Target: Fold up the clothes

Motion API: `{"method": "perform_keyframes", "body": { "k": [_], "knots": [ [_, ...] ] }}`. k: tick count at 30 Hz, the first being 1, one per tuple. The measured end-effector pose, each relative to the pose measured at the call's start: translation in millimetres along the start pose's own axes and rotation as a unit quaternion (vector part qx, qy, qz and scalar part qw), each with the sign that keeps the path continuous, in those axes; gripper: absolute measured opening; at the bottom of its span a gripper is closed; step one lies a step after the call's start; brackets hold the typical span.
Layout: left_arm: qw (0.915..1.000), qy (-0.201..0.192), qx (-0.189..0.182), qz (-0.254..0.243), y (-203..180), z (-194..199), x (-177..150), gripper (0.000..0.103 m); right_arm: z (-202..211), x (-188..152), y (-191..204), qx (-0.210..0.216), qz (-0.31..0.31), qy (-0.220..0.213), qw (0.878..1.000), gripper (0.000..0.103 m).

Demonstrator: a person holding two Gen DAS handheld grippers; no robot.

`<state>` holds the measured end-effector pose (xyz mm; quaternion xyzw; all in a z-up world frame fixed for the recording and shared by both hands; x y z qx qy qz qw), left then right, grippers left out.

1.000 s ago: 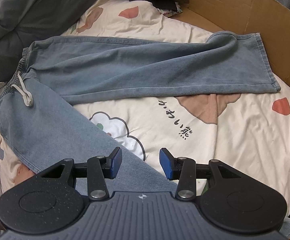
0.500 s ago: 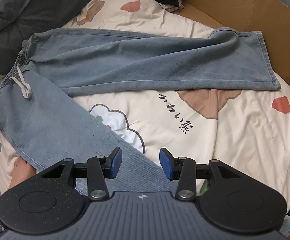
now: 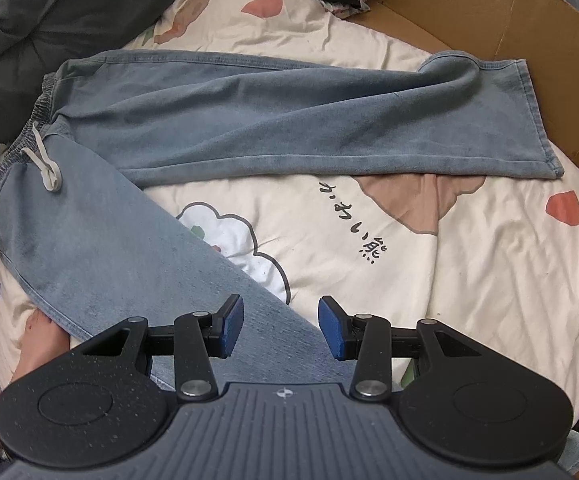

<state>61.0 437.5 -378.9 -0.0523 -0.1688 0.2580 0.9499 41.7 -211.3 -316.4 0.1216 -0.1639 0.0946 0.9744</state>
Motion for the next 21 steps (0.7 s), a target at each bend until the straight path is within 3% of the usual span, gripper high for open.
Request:
{"method": "perform_keyframes", "body": {
  "k": [3,7,12,14,17,21],
  "knots": [
    [0.9999,0.003,0.008,-0.011,-5,-11,-1,0.064,-1,-2,0,-0.002,0.002,0.002,1.0,0.048],
    [0.9999,0.005,-0.005,-0.008,-7,-23,0,0.063,-3,-4,-1,-0.004,0.004,0.007,1.0,0.048],
    [0.9995,0.003,-0.03,-0.003,-9,-25,3,0.052,-5,-6,0,-0.004,0.008,0.013,1.0,0.048],
    [0.9993,-0.004,-0.035,-0.009,-10,-19,4,0.042,-6,-7,1,-0.004,0.01,0.015,1.0,0.048],
    [0.9996,-0.015,-0.023,-0.007,-7,-2,6,0.024,-6,-6,1,-0.003,0.013,0.016,1.0,0.048],
    [0.9995,-0.028,0.007,-0.013,-4,27,9,0.018,-4,-3,1,-0.002,0.011,0.011,1.0,0.048]
  ]
}}
Point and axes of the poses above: each gripper's, at about its wrist camera, not at the fingertips, and z roughly against the way its jaws point, y to its left, x to its top, the point moved 4 cm from there along -z, roughly the way its jaws point, and after that the axes turned 11 degrees about -z, right-handed, at the moved point
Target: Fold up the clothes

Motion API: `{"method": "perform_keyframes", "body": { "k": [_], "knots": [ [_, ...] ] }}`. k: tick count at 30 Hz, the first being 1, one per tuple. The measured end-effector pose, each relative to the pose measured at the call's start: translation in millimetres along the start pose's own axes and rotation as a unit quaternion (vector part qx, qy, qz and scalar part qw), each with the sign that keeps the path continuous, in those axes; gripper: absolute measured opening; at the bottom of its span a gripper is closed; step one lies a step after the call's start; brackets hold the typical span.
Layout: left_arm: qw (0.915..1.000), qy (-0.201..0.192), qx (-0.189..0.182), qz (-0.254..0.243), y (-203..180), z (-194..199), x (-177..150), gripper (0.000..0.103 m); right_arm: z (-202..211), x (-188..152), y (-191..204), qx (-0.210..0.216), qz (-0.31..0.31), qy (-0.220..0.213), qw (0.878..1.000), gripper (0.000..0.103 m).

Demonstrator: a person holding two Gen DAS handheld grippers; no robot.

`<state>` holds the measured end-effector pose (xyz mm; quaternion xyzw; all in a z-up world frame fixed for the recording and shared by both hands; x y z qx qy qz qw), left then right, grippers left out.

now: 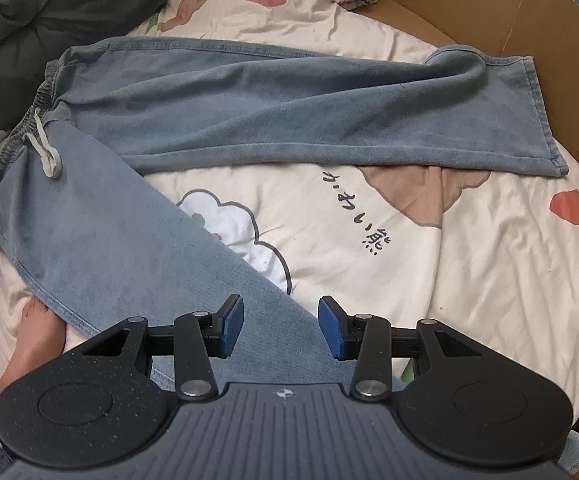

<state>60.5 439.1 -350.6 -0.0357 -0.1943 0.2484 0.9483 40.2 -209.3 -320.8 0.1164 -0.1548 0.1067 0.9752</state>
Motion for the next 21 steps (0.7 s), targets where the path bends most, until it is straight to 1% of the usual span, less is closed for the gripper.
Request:
{"method": "perform_keyframes", "body": {
  "k": [3,5,7,9,11,12,14,16,21],
  "knots": [
    [0.999,0.0,0.04,-0.019,4,14,2,0.016,0,1,1,0.001,0.002,-0.001,1.0,0.048],
    [0.998,0.0,0.057,-0.028,5,17,3,0.016,-1,0,2,0.002,0.005,0.001,1.0,0.048],
    [0.9969,0.001,0.067,-0.041,6,13,2,0.016,-2,0,4,0.003,0.007,0.002,1.0,0.048],
    [0.9976,0.013,0.056,-0.038,8,2,0,0.021,-2,0,4,0.003,0.007,0.004,1.0,0.048],
    [0.999,0.02,0.037,-0.016,13,-2,-1,0.029,-2,-1,4,0.003,0.008,0.005,1.0,0.048],
    [0.9993,0.022,0.029,-0.007,15,-4,-2,0.031,-2,-1,4,0.001,0.01,0.006,1.0,0.048],
    [0.9996,0.017,0.024,-0.003,18,0,-5,0.039,-1,-1,4,-0.001,0.011,0.006,1.0,0.048],
    [0.9996,0.016,0.022,0.003,20,5,-8,0.04,-2,-2,3,-0.002,0.008,0.007,1.0,0.048],
    [0.9992,0.019,0.025,0.027,34,26,-25,0.039,-2,-1,7,0.0,0.013,0.007,1.0,0.048]
  ]
}}
Point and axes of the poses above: each gripper's, at about its wrist camera, not at the fingertips, and z roughly against the way its jaws point, y to its left, x to its top, the point moved 4 cm from there along -z, roughly the way its jaws point, and after that the axes turned 11 degrees about -z, right-handed, at the moved point
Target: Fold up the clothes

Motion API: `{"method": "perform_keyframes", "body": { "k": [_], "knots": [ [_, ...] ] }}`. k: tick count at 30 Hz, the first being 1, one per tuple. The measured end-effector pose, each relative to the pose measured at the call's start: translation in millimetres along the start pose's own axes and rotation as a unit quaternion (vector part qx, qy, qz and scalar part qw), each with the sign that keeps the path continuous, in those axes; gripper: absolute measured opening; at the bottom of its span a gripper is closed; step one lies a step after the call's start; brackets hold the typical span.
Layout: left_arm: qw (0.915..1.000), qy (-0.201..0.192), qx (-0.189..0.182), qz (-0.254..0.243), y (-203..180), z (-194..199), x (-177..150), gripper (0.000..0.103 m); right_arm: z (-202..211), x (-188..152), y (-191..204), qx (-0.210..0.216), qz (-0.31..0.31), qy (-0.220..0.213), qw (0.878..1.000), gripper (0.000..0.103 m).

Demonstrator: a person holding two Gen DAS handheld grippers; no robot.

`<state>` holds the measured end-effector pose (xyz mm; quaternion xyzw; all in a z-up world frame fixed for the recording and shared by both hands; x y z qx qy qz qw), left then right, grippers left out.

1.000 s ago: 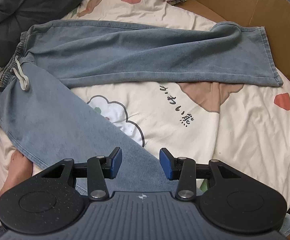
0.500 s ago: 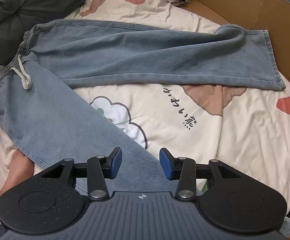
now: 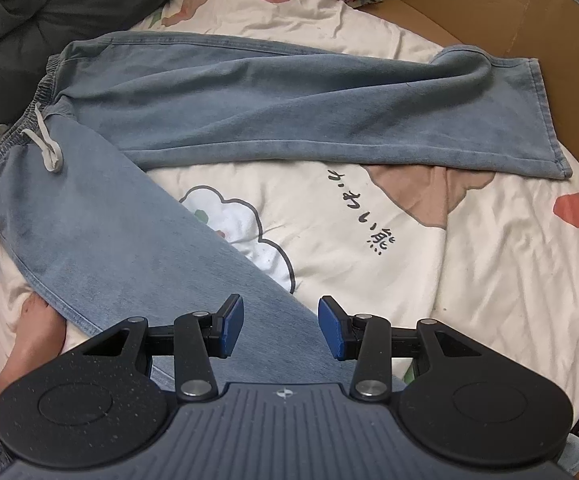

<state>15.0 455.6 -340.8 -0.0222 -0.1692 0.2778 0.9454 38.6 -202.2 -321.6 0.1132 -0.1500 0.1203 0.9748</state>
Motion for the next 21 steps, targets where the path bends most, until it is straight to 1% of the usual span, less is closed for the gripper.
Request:
{"method": "perform_keyframes", "body": {
  "k": [3,4,5,12,17,18,21],
  "knots": [
    [0.9999,0.008,0.002,-0.007,3,0,-9,0.034,1,2,2,0.0,0.004,-0.005,1.0,0.048],
    [0.9999,0.012,0.003,-0.011,3,-3,-12,0.026,1,3,2,0.001,0.002,-0.005,1.0,0.048],
    [0.9998,0.016,0.002,-0.012,2,-6,-13,0.023,0,3,2,0.001,-0.001,-0.004,1.0,0.048],
    [0.9995,0.022,-0.01,-0.019,-6,-26,-16,0.023,0,3,8,-0.006,0.021,0.003,1.0,0.048],
    [0.9992,0.028,-0.004,-0.029,-12,-39,-17,0.023,-2,2,7,-0.012,0.017,0.007,1.0,0.048],
    [0.9991,0.029,-0.003,-0.031,-13,-42,-17,0.024,-3,1,8,-0.012,0.018,0.008,1.0,0.048],
    [0.9987,0.034,-0.001,-0.037,-18,-53,-17,0.029,-5,0,10,-0.013,0.024,0.012,1.0,0.048]
  ]
}}
Point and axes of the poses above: each gripper's, at about its wrist camera, not at the fingertips, and z roughly against the way its jaws point, y to its left, x to its top, the point moved 4 cm from there along -z, roughly the way its jaws point, and after that the axes turned 11 degrees about -z, right-handed, at the moved point
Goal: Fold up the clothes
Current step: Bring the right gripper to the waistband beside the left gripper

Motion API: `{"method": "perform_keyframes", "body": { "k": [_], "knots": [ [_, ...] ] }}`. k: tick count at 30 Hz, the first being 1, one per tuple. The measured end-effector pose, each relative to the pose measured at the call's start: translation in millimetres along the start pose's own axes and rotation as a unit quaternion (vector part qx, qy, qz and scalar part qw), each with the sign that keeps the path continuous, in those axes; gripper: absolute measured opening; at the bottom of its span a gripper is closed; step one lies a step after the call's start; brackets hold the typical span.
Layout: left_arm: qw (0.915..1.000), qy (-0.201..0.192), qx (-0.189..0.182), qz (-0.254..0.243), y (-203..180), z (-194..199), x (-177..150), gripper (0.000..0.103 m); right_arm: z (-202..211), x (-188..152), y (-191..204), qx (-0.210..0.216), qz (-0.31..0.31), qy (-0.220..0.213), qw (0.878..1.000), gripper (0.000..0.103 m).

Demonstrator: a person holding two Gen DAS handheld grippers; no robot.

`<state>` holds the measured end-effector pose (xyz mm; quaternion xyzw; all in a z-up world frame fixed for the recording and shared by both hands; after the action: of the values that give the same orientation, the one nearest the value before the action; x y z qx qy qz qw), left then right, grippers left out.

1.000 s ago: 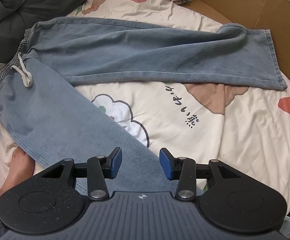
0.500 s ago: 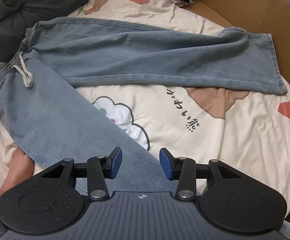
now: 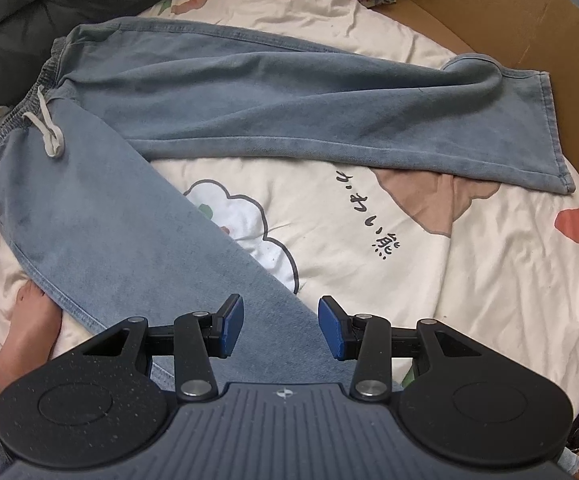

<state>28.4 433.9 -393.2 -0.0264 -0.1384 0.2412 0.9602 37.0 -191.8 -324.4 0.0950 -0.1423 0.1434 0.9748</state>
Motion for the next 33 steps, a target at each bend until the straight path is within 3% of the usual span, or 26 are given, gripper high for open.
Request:
{"method": "perform_keyframes", "body": {
  "k": [12,19,26,30,33],
  "knots": [
    [0.9993,-0.03,0.013,-0.016,-15,-20,-2,0.031,2,0,3,-0.01,0.023,0.017,1.0,0.048],
    [0.9985,-0.055,-0.001,0.004,-11,-18,-8,0.031,18,9,7,-0.009,0.042,0.007,0.999,0.048],
    [0.998,-0.061,-0.011,0.011,-11,-17,-3,0.031,-11,40,24,0.017,0.079,-0.017,0.997,0.049],
    [0.9972,-0.071,0.015,-0.014,-21,-16,-5,0.032,-44,84,43,0.055,0.11,-0.046,0.991,0.049],
    [0.9975,-0.068,0.016,0.001,-19,-15,-5,0.034,-66,130,71,0.101,0.149,-0.069,0.981,0.049]
  ]
}}
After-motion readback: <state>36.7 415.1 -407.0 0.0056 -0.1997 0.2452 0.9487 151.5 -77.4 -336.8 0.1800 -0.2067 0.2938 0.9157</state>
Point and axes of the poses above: each gripper's, at about its wrist camera, not at the fingertips, and z roughly against the way its jaws point, y to its left, x to its top, the point moved 4 cm from there along -z, roughly the way its jaws point, and after that the axes turned 11 degrees about -z, right-handed, at the moved point
